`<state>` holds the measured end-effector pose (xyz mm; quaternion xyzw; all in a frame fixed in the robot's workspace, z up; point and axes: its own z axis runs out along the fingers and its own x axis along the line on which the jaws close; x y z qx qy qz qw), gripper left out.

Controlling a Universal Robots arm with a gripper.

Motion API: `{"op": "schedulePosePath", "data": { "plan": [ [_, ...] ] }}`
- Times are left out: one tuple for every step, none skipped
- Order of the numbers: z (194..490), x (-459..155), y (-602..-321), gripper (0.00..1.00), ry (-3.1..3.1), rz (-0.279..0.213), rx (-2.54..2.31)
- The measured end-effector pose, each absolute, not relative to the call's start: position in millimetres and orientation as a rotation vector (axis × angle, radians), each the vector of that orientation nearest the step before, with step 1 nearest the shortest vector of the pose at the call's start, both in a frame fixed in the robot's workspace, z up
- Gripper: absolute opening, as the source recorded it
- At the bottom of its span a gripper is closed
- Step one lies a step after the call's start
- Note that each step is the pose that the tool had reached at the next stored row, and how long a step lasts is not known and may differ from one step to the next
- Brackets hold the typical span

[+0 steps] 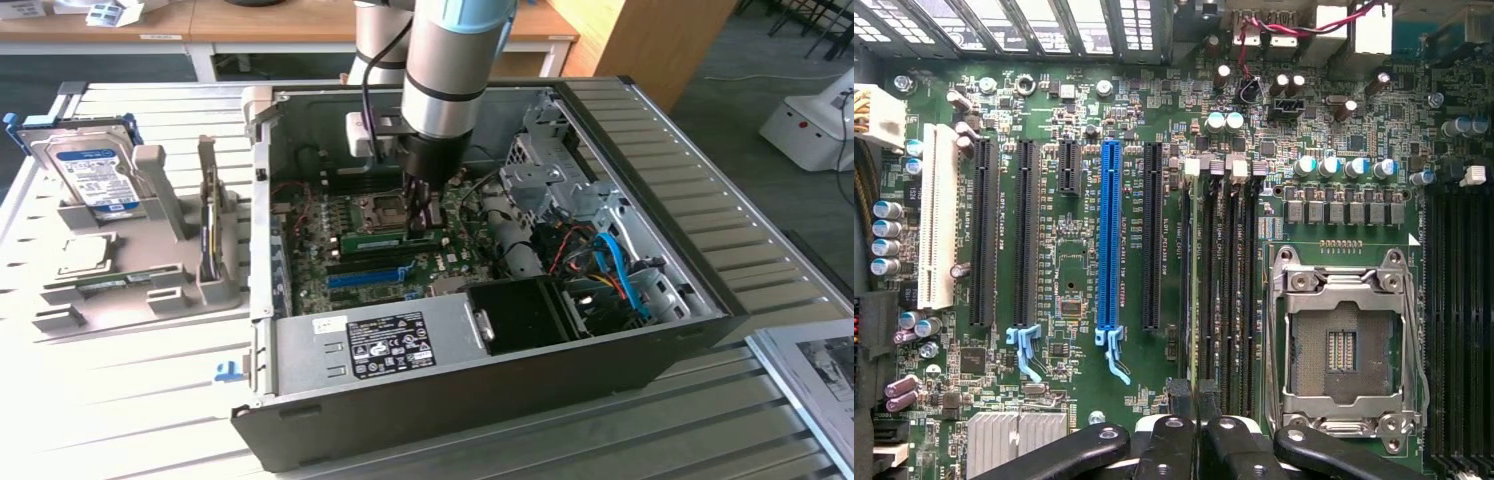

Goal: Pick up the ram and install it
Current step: 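Insert the ram into the slot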

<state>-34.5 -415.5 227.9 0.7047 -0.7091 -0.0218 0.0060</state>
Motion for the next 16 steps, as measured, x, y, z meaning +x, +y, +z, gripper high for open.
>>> {"op": "schedulePosePath", "data": {
  "plan": [
    [227.9, -34.5, -415.5, 0.12, -2.219, -0.068, 2.206],
    [227.9, -34.5, -415.5, 0.12, -2.219, -0.068, 2.206],
    [227.8, -34.5, -415.5, 0.12, -2.219, -0.068, 2.206],
    [227.6, -34.5, -415.5, 0.12, -2.219, -0.068, 2.206],
    [227.4, -34.5, -415.5, 0.12, -2.219, -0.068, 2.206],
    [227.2, -34.5, -415.5, 0.12, -2.219, -0.068, 2.206],
    [227.0, -34.5, -415.5, 0.12, -2.219, -0.068, 2.206],
    [226.9, -34.5, -415.5, 0.12, -2.219, -0.068, 2.206],
    [226.7, -34.5, -415.5, 0.12, -2.219, -0.068, 2.206],
    [226.5, -34.5, -415.5, 0.12, -2.219, -0.068, 2.206],
    [226.3, -34.5, -415.5, 0.12, -2.219, -0.068, 2.206],
    [226.1, -34.5, -415.5, 0.12, -2.219, -0.068, 2.206],
    [225.9, -34.5, -415.5, 0.12, -2.219, -0.068, 2.206],
    [225.7, -34.5, -415.5, 0.12, -2.219, -0.068, 2.206],
    [225.5, -34.5, -415.5, 0.12, -2.219, -0.068, 2.206],
    [225.4, -34.5, -415.6, 0.12, -2.219, -0.068, 2.206]
  ]
}}
